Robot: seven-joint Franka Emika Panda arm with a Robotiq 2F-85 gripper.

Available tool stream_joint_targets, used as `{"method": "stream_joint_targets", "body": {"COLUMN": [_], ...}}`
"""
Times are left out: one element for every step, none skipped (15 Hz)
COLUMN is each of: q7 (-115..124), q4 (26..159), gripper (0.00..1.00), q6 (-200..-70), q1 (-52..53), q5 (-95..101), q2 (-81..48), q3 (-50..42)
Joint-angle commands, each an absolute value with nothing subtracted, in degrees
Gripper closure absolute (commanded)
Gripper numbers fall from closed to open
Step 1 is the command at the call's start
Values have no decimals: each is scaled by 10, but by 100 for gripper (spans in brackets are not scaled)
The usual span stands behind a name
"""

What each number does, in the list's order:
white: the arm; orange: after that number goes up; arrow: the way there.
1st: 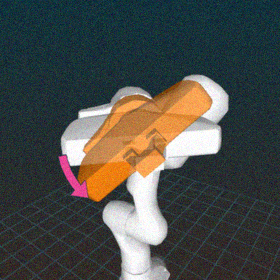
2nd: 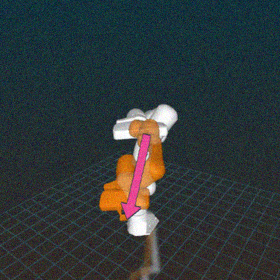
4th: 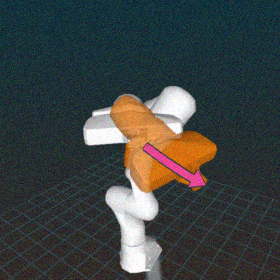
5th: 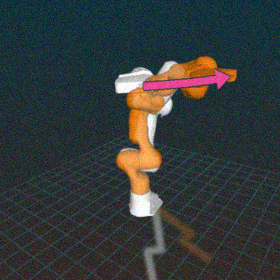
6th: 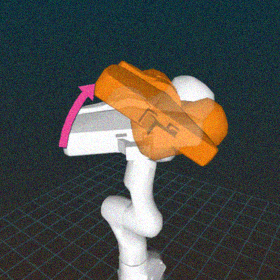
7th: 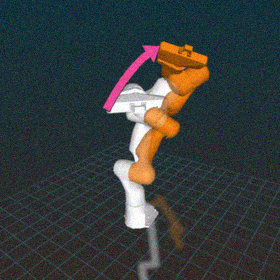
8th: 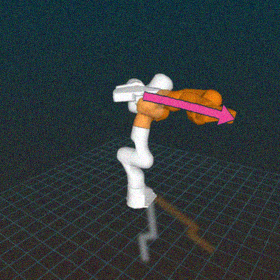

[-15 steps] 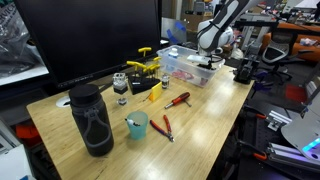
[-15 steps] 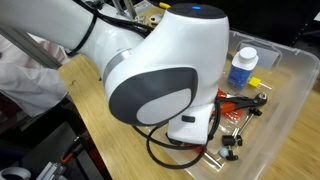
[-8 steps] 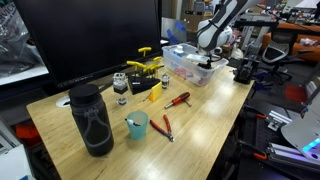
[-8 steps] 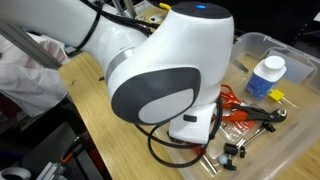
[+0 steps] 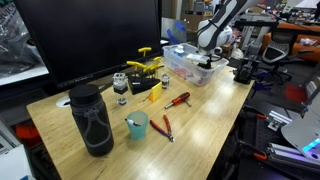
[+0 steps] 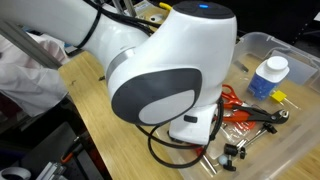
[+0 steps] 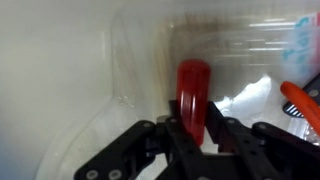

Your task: Remove the screwdriver handle from the bowl and put it on the table

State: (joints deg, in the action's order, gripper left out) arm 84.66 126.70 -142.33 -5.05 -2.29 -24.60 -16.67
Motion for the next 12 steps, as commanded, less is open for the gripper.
{"method": "stream_joint_targets", "body": {"q7": [848, 849, 852, 852, 855, 857, 858, 860, 863, 868, 877, 886], "q4": [1264, 1265, 1266, 1266, 1267, 1268, 1271, 1275, 1279, 1282, 1288, 1292], "gripper": [93, 93, 93, 93, 93, 93, 93, 93, 93, 93, 93, 93], "q6": [-1436, -1435, -1436, -1436, -1435, -1437, -1440, -1451, -1468, -1487, -1511, -1535], "q1": [-49, -47, -43, -41, -38, -36, -35, -34, -33, -31, -28, -26], "q5": [-19, -15, -6, -3, 2, 6, 11, 16, 21, 28, 34, 41], "q2": [-245, -240, -231, -227, -222, -216, -208, -200, -193, -185, -175, -168], "q3": [-169, -171, -175, -176, -179, -180, -181, -181, -182, -183, -186, -187]}}
